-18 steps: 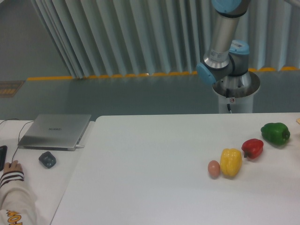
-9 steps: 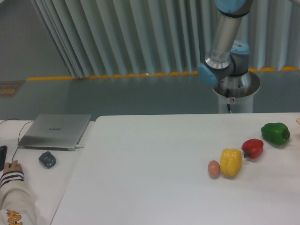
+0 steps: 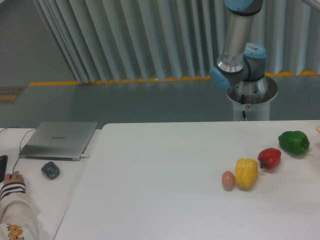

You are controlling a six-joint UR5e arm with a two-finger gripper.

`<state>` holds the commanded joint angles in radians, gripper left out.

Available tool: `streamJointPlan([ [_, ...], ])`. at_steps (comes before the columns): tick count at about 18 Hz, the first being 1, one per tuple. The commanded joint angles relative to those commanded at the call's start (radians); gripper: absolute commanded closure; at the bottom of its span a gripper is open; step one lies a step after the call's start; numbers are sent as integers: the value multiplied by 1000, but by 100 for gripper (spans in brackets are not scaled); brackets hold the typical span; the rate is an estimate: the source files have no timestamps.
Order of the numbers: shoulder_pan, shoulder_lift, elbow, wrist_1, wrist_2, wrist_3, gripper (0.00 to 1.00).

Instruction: Place the triangular bread in the basket

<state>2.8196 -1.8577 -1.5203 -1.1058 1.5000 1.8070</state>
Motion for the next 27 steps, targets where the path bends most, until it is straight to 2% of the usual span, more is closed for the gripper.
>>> streamJointPlan([
  [1,-17,2,17,-40,21,0,0],
  [2,-26,3,46,-127,32,12,0],
  [3,-29,5,67,-172,32,12,0],
  [9,-89,-35,183,-318,78,-32,0],
  [12,-106,-61,209,-347,85,-38,0],
  [15,-124,-71,200,-345,85,-90,0],
  [27,-131,-75,189,-344,83,-89,0],
])
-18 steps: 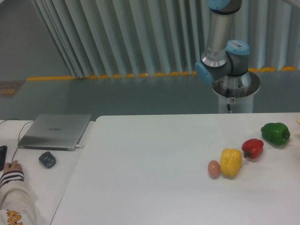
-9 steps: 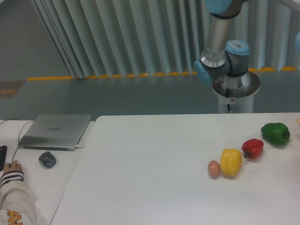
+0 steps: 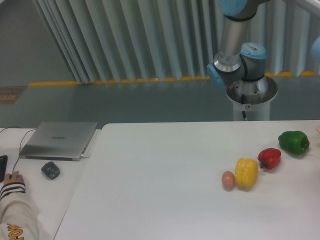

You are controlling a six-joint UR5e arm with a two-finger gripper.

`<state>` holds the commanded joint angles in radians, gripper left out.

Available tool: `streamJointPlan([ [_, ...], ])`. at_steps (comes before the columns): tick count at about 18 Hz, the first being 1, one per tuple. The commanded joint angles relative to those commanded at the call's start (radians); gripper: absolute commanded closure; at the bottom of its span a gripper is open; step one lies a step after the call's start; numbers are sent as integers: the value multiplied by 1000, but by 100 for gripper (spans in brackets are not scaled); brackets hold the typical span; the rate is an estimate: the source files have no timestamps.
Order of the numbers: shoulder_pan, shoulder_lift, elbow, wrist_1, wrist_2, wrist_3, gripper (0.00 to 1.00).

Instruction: Place the triangular bread in the basket

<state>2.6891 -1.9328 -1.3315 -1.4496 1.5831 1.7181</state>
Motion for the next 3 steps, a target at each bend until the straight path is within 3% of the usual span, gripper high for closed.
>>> streamJointPlan([
  [3,0,0,0,2,0,0,0],
])
